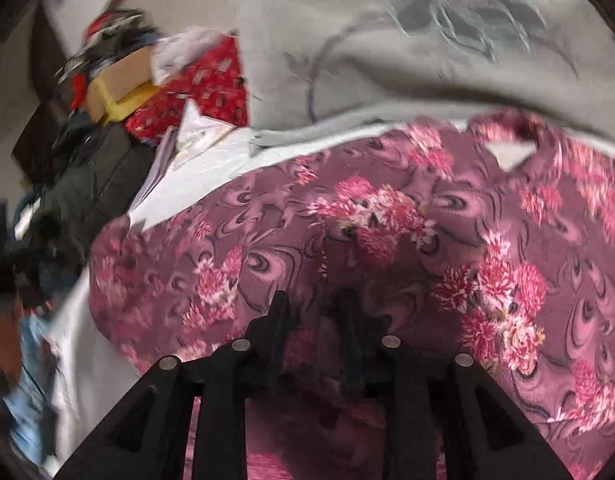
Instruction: Fold small clothes
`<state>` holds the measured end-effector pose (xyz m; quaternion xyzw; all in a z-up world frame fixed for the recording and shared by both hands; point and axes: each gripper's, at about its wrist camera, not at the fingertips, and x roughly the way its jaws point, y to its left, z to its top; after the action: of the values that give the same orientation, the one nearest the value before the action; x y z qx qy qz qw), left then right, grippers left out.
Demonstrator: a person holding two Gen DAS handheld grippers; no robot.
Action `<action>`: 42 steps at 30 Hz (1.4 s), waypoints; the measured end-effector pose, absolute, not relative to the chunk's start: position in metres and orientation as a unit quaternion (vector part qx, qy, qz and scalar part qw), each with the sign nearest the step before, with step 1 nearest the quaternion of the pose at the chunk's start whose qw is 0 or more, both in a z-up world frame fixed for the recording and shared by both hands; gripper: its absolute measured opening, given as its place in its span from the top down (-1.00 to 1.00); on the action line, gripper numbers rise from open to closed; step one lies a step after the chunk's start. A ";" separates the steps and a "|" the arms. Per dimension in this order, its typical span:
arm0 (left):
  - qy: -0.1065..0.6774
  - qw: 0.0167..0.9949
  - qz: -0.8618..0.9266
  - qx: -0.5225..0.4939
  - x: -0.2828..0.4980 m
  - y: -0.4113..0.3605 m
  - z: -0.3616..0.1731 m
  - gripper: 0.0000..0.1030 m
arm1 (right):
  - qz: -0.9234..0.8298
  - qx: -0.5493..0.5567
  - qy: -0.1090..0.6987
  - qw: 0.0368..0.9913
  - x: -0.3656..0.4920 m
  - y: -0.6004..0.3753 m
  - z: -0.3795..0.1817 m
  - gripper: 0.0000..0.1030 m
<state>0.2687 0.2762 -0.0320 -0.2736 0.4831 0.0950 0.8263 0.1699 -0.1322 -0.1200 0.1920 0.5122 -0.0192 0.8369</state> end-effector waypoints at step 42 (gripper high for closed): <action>0.371 0.904 0.078 -0.198 0.219 0.180 0.038 0.82 | -0.050 0.194 0.531 0.824 0.155 -0.165 -0.097 0.32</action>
<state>0.2194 0.1800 0.0380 -0.1980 0.3710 0.0775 0.9039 0.1554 -0.1645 -0.0967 0.1937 0.5307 -0.0499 0.8236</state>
